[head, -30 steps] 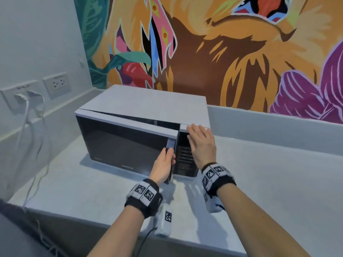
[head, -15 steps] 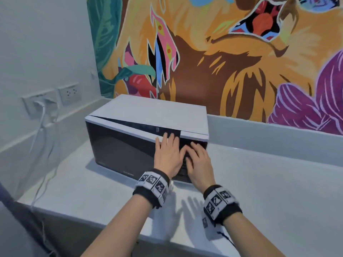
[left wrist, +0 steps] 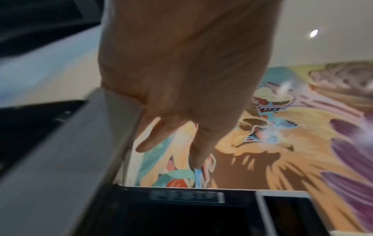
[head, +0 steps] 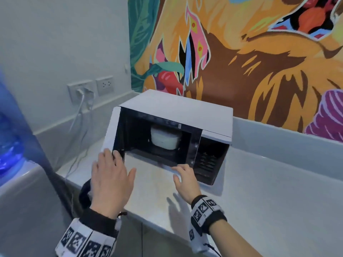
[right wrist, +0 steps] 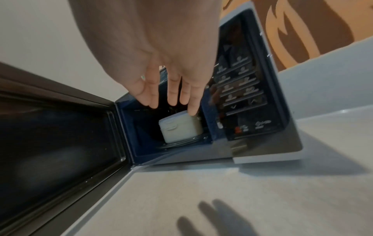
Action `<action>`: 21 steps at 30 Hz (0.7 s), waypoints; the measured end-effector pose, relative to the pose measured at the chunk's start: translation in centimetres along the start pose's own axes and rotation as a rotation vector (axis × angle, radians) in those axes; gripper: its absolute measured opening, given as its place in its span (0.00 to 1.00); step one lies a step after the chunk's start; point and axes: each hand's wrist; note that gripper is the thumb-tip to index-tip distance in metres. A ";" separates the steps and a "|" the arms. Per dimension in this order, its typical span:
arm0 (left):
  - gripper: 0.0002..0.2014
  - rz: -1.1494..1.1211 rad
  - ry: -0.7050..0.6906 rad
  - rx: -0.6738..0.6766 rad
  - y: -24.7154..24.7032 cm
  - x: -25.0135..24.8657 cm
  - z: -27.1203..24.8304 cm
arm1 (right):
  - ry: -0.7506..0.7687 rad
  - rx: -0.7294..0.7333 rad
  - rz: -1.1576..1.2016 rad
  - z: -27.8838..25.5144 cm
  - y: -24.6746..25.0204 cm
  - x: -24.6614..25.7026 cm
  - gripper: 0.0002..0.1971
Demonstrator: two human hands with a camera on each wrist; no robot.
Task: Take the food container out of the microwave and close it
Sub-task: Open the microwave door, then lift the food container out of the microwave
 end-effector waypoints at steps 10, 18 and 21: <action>0.28 -0.005 0.282 -0.210 -2.4 7.7 3.7 | -0.253 0.030 0.413 4.8 -2.6 1.5 0.13; 0.19 -0.368 -0.329 -0.110 -9.4 -0.8 11.7 | -0.754 -0.101 1.091 12.7 -2.5 -0.3 0.11; 0.14 -0.524 -0.355 0.211 -12.7 -3.9 17.5 | -0.825 -0.105 1.133 16.2 -3.1 -0.5 0.15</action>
Point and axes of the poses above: each hand's wrist, its own z-axis towards the middle knuckle, its own y-axis out of the back of the hand, x = y × z, and after that the axes turned 2 degrees about -z, right-handed
